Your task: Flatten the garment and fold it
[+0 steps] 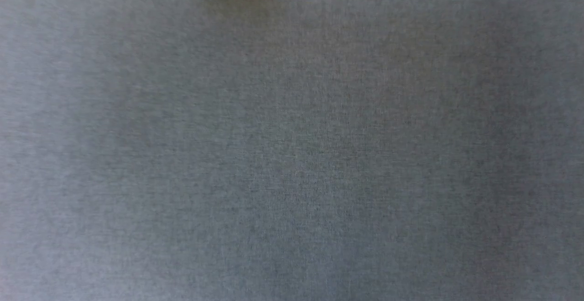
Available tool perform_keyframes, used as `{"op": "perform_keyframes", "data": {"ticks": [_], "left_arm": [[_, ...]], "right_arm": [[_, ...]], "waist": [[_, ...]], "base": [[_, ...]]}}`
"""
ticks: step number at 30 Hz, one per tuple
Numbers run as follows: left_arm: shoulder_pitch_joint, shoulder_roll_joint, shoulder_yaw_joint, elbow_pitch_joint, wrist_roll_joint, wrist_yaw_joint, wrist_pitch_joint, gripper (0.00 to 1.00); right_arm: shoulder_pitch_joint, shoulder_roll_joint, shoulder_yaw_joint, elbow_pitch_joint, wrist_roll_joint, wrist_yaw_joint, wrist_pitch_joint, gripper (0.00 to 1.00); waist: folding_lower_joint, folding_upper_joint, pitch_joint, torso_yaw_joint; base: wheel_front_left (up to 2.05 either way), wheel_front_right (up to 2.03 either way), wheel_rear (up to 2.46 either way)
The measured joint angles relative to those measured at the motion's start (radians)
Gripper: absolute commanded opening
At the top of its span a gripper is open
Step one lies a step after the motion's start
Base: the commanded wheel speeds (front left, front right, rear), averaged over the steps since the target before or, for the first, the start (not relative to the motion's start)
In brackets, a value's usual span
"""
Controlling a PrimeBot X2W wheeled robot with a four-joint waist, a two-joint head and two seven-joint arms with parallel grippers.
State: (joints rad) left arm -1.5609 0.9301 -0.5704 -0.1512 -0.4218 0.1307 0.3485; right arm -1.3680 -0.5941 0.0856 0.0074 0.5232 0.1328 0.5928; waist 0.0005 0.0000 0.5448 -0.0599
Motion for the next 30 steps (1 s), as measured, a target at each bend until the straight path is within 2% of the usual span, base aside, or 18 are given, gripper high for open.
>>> {"op": "perform_keyframes", "data": {"ticks": [3,6,10,14,18,21,25,30], "left_arm": [[-0.222,-0.088,-0.005,0.102,0.083,-0.041,-0.044,0.00],[-0.359,-0.161,-0.022,0.192,0.141,-0.060,-0.095,0.00],[-0.450,-0.219,-0.042,0.283,0.169,-0.086,-0.161,0.00],[-0.479,-0.249,-0.063,0.336,0.169,-0.133,-0.231,0.00],[-0.478,-0.269,-0.074,0.361,0.149,-0.162,-0.284,0.00],[-0.464,-0.272,-0.071,0.369,0.118,-0.164,-0.312,0.00],[-0.382,-0.269,-0.061,0.340,0.062,-0.163,-0.336,0.00],[-0.202,-0.245,-0.022,0.206,-0.040,-0.116,-0.352,0.00]], "right_arm": [[-0.167,0.025,0.018,0.120,-0.062,0.000,-0.072,0.00],[-0.276,0.034,0.040,0.225,-0.089,0.000,-0.133,0.00],[-0.345,0.035,0.087,0.336,-0.103,0.000,-0.198,0.00],[-0.349,0.025,0.135,0.399,-0.087,0.000,-0.254,0.00],[-0.348,-0.014,0.165,0.416,-0.041,0.000,-0.299,0.00],[-0.333,-0.052,0.188,0.409,0.005,0.000,-0.335,0.00],[-0.242,-0.106,0.225,0.338,0.081,0.000,-0.385,0.00],[-0.049,-0.188,0.230,0.186,0.185,0.000,-0.431,0.00]], "waist": [[0.0000,0.0000,0.065,-0.009],[-0.0001,0.0000,0.125,-0.016],[-0.0002,0.0000,0.193,-0.026],[-0.0002,0.0000,0.253,-0.038],[-0.0004,0.0000,0.313,-0.047],[-0.0004,0.0000,0.356,-0.050],[-0.0006,0.0000,0.395,-0.048],[-0.0005,0.0000,0.385,-0.038]], "base": [[0.00,0.00,0.00],[0.00,0.00,0.00],[0.00,0.00,0.00],[0.00,0.00,0.00],[0.00,0.00,0.00],[0.00,0.00,0.00],[0.00,0.00,0.00],[0.00,0.00,0.00]]}}
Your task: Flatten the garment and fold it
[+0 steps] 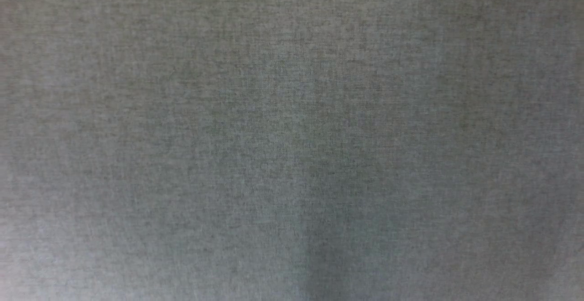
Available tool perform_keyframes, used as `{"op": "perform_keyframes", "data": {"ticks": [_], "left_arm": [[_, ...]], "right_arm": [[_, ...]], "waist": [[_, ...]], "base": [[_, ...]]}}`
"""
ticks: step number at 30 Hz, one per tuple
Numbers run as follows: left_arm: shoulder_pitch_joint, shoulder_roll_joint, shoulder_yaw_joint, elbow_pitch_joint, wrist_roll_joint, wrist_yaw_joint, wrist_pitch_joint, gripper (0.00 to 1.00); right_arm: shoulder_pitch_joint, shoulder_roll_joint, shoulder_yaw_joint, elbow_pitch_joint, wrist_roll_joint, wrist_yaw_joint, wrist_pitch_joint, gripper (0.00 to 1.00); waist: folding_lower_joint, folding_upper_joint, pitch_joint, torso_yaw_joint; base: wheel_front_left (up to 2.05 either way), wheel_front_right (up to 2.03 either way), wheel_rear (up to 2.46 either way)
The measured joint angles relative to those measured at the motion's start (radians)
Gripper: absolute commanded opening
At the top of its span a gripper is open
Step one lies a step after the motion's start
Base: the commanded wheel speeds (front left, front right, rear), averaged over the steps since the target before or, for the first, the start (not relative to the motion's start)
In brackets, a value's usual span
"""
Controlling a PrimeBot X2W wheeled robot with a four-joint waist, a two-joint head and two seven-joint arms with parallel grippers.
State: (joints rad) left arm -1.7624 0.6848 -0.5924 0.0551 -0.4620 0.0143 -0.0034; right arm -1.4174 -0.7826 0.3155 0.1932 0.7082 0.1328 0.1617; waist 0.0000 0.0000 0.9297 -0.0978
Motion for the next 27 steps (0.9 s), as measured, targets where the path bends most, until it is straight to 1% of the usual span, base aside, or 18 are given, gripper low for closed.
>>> {"op": "perform_keyframes", "data": {"ticks": [2,4,8,11,15,18,21,24,27], "left_arm": [[0.091,0.033,0.012,-0.070,-0.037,0.022,0.004,0.00],[0.199,0.075,0.026,-0.149,-0.074,0.054,0.011,0.00],[0.434,0.151,0.044,-0.325,-0.138,0.137,0.020,0.00],[0.633,0.193,0.033,-0.438,-0.170,0.206,0.012,0.00],[0.889,0.220,-0.010,-0.541,-0.202,0.292,-0.026,0.00],[1.074,0.232,-0.069,-0.562,-0.213,0.348,-0.054,0.00],[1.243,0.220,-0.125,-0.553,-0.259,0.381,-0.091,0.00],[1.378,0.221,-0.188,-0.492,-0.304,0.396,-0.087,0.00],[1.480,0.211,-0.243,-0.443,-0.375,0.397,-0.048,0.00]], "right_arm": [[0.097,-0.030,-0.021,-0.058,0.028,0.000,-0.008,0.00],[0.204,-0.049,-0.049,-0.114,0.046,0.000,-0.020,0.00],[0.436,-0.054,-0.124,-0.217,0.067,0.000,-0.031,0.00],[0.617,-0.024,-0.184,-0.284,0.066,0.000,-0.035,0.00],[0.857,0.048,-0.267,-0.349,0.058,0.000,-0.038,0.00],[1.029,0.116,-0.322,-0.375,0.052,0.000,-0.030,0.00],[1.171,0.177,-0.342,-0.381,0.037,0.000,-0.012,0.00],[1.273,0.200,-0.346,-0.358,0.014,0.000,0.011,0.00],[1.359,0.202,-0.339,-0.315,-0.011,0.000,0.046,0.00]], "waist": [[0.0002,0.0000,-0.017,0.003],[0.0001,0.0000,-0.039,0.008],[0.0001,0.0000,-0.090,0.017],[0.0000,0.0000,-0.134,0.022],[0.0000,0.0000,-0.199,0.029],[-0.0001,0.0000,-0.253,0.034],[-0.0002,0.0000,-0.308,0.038],[-0.0002,0.0000,-0.362,0.040],[-0.0004,0.0000,-0.416,0.043]], "base": [[0.00,0.00,0.00],[0.00,0.00,0.00],[0.00,0.00,0.00],[0.00,0.00,0.00],[0.00,0.00,0.00],[0.00,0.00,0.00],[0.00,0.00,0.00],[0.00,0.00,0.00],[0.00,0.00,0.00]]}}
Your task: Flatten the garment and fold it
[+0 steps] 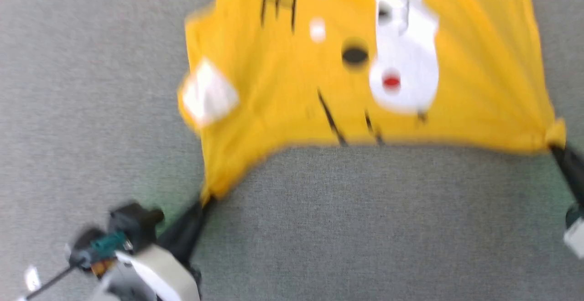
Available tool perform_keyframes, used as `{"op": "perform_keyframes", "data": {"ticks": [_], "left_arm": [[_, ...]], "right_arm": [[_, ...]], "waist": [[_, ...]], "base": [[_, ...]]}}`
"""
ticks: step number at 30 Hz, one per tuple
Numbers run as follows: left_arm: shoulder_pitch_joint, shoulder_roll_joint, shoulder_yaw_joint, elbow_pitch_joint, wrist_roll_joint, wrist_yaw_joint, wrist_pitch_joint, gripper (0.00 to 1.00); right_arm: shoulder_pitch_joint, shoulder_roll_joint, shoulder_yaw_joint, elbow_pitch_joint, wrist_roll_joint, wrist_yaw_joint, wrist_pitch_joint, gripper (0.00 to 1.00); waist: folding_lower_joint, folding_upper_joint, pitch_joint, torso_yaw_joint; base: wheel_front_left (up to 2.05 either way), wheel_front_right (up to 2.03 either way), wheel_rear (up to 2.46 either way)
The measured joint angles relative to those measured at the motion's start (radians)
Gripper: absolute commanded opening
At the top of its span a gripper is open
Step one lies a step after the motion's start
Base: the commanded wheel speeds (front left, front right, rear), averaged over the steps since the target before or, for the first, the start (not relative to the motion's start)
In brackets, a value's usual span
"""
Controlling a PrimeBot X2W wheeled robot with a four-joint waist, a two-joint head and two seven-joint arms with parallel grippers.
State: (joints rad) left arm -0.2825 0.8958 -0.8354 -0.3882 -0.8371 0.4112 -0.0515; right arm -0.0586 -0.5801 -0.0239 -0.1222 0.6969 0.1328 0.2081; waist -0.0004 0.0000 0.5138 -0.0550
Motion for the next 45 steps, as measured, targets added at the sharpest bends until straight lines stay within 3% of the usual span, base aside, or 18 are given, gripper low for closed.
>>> {"op": "perform_keyframes", "data": {"ticks": [13,22,26,33,45], "left_arm": [[0.242,-0.015,-0.103,0.083,-0.343,-0.042,0.221,0.00],[0.318,-0.007,-0.117,0.120,-0.420,-0.058,0.245,0.00],[0.324,0.006,-0.098,0.118,-0.409,-0.069,0.193,0.00],[0.277,0.037,-0.004,0.049,-0.312,-0.089,0.035,0.00],[0.085,0.085,0.104,-0.097,-0.097,0.010,-0.047,0.00]], "right_arm": [[0.242,0.049,-0.011,0.162,0.042,0.000,0.116,0.00],[0.314,0.058,-0.047,0.160,0.122,0.002,0.370,0.00],[0.362,0.078,-0.080,0.123,0.133,0.001,0.455,0.00],[0.382,0.113,-0.140,0.018,0.117,0.000,0.418,0.00],[0.199,0.063,-0.234,-0.108,0.034,0.000,0.237,0.00]], "waist": [[0.0001,0.0000,-0.184,0.022],[0.0004,0.0000,-0.238,0.042],[0.0003,0.0000,-0.250,0.051],[0.0005,0.0000,-0.251,0.058],[0.0006,0.0001,-0.175,0.054]], "base": [[0.00,0.00,0.00],[0.00,0.00,0.00],[0.00,0.00,0.00],[0.00,0.00,0.00],[0.00,0.00,0.00]]}}
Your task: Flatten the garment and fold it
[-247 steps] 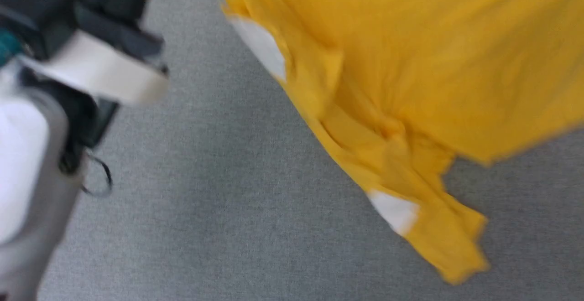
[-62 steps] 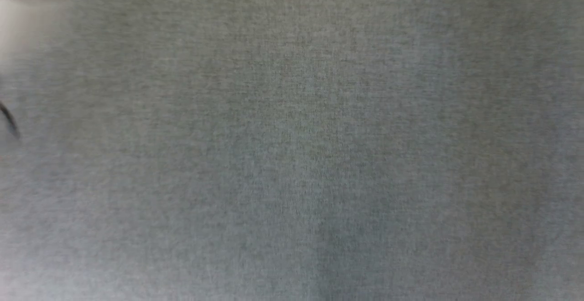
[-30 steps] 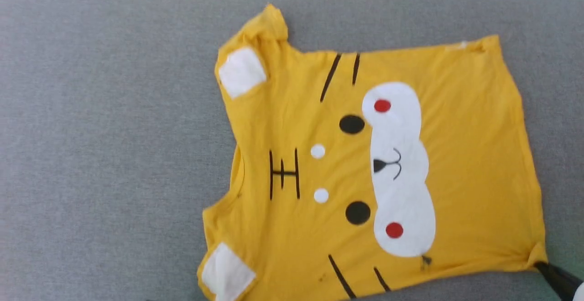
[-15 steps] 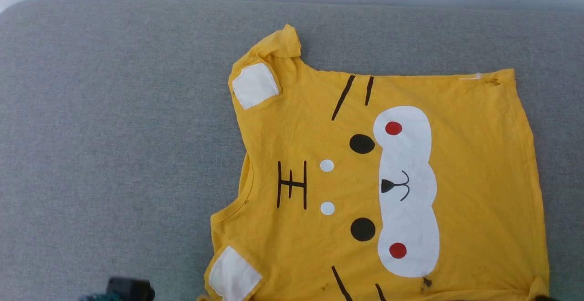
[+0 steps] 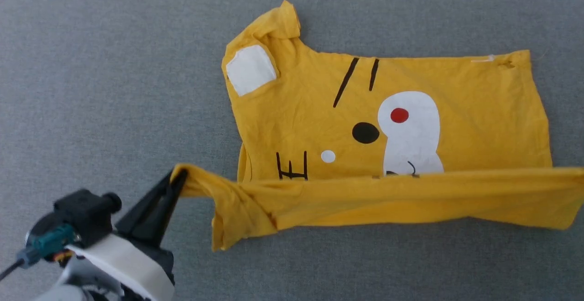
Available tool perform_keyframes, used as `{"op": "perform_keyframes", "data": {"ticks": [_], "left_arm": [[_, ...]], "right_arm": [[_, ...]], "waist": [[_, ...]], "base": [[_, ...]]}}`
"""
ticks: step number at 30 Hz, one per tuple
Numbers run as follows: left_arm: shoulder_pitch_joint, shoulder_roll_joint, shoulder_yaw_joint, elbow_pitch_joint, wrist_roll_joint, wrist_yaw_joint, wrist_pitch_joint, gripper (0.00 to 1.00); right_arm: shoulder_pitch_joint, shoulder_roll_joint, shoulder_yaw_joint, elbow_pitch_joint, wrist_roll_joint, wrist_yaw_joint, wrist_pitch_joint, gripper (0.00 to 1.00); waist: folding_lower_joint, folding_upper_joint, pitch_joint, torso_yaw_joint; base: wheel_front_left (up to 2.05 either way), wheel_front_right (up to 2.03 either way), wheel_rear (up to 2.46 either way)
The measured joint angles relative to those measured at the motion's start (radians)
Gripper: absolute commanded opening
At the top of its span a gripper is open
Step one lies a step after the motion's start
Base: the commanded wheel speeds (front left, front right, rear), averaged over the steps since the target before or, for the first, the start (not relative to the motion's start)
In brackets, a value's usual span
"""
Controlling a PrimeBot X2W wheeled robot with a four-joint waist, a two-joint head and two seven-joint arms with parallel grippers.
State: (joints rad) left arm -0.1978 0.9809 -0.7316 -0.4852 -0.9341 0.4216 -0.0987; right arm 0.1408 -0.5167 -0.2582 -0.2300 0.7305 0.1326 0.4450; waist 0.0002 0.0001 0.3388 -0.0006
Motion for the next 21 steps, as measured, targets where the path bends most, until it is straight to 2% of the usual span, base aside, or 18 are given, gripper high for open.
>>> {"op": "perform_keyframes", "data": {"ticks": [5,7,16,21], "left_arm": [[-0.093,-0.004,0.023,0.001,0.041,0.000,0.002,0.00],[-0.127,-0.018,0.023,0.021,0.048,-0.017,0.003,0.00],[-0.228,-0.154,-0.018,0.202,0.048,-0.114,0.004,0.00],[-0.260,-0.222,-0.037,0.301,0.047,-0.148,-0.018,0.00]], "right_arm": [[-0.098,-0.028,0.012,0.008,-0.022,0.000,-0.031,0.00],[-0.130,-0.039,0.034,0.022,-0.030,0.000,-0.033,0.00],[-0.230,-0.068,0.137,0.137,-0.037,0.000,-0.042,0.00],[-0.261,-0.079,0.174,0.191,-0.035,0.000,-0.072,0.00]], "waist": [[0.0001,-0.0001,0.056,-0.001],[0.0001,-0.0001,0.079,-0.002],[0.0001,-0.0001,0.164,-0.007],[0.0000,-0.0001,0.190,-0.010]], "base": [[0.00,0.00,0.00],[0.00,0.00,0.00],[0.00,0.00,0.00],[0.00,0.00,0.00]]}}
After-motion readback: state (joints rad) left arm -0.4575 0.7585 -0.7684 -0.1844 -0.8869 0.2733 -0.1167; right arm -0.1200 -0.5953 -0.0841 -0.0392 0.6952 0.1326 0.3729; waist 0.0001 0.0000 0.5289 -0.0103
